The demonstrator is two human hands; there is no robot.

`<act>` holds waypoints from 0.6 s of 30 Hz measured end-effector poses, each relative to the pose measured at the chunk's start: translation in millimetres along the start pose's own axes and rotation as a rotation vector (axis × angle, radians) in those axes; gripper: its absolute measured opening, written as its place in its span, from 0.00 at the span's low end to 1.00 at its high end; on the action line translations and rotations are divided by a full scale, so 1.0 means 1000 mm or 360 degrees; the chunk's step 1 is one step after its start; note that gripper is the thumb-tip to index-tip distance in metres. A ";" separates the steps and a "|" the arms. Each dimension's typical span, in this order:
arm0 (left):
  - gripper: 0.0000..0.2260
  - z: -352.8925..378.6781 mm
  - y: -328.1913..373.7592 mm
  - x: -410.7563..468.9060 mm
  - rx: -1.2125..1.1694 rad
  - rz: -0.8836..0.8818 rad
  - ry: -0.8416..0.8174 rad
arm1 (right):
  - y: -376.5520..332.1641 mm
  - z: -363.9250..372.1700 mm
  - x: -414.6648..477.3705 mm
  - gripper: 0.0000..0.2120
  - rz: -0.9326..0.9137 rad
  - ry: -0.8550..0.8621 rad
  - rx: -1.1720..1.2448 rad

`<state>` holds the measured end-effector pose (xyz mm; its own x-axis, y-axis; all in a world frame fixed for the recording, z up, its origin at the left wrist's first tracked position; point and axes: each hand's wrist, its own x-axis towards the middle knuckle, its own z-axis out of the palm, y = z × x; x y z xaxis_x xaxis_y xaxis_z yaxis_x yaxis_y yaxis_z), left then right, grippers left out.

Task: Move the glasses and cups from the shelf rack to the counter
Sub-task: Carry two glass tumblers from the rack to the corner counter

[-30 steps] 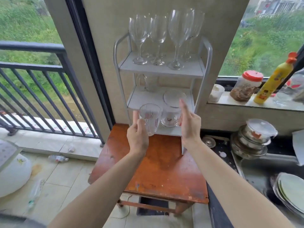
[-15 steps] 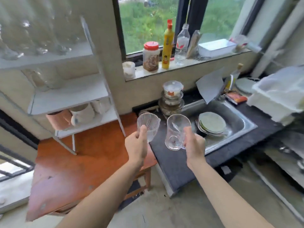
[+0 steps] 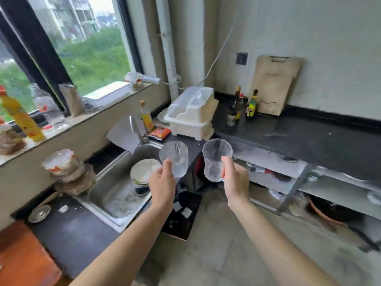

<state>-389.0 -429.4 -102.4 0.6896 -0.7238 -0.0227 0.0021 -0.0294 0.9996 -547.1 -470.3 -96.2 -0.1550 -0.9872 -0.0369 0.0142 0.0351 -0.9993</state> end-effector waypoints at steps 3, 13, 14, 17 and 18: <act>0.13 0.076 0.006 -0.014 0.0009 -0.0012 -0.0185 | -0.001 -0.063 0.040 0.23 0.0061 0.0207 0.0008; 0.14 0.315 -0.015 -0.041 0.0123 -0.0027 -0.0774 | 0.027 -0.236 0.165 0.22 0.0268 0.0736 0.0031; 0.15 0.343 -0.018 -0.042 0.0130 -0.0029 -0.0828 | 0.029 -0.254 0.181 0.22 0.0275 0.0774 0.0032; 0.16 0.433 -0.027 -0.043 0.0117 -0.0067 -0.1001 | 0.032 -0.309 0.236 0.22 0.0322 0.0911 0.0012; 0.16 0.464 -0.027 -0.043 0.0115 -0.0082 -0.1058 | 0.032 -0.327 0.256 0.21 0.0343 0.0961 0.0030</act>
<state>-754.6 -717.8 -137.5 0.0973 -0.9902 -0.1000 -0.0415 -0.1044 0.9937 -909.0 -670.7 -139.9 -0.6757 -0.6968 -0.2406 0.1236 0.2146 -0.9688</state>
